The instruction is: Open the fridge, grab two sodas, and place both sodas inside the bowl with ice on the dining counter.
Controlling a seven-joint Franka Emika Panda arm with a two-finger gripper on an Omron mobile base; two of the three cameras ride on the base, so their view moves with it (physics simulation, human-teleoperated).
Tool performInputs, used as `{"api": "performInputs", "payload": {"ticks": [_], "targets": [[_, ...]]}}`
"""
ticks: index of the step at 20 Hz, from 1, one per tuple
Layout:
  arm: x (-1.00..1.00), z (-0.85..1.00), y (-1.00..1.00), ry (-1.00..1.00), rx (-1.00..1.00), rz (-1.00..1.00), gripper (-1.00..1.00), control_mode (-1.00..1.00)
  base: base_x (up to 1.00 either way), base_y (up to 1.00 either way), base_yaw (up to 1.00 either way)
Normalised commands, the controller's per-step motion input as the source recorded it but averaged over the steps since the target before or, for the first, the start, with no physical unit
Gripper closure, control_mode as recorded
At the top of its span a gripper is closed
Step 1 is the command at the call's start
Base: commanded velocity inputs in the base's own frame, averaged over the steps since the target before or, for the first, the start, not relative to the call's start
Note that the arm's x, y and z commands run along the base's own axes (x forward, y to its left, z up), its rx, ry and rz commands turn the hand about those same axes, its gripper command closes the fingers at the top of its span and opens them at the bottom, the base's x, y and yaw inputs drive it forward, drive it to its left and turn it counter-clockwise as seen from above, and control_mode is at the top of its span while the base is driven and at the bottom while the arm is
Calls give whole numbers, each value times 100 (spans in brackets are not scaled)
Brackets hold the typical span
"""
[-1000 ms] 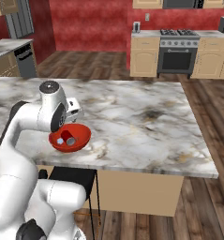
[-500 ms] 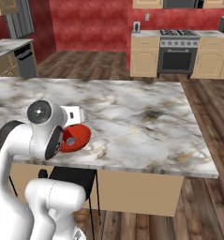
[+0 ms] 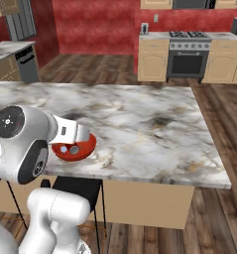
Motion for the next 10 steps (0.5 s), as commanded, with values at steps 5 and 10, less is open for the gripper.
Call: {"api": "performInputs", "payload": {"ticks": [5,10], "targets": [[-67,-5,-2,-18,5,-17,-100,-100,0,0,0],[-14,-29,13,-18,2,-2,-100,-100,0,0,0]]}}
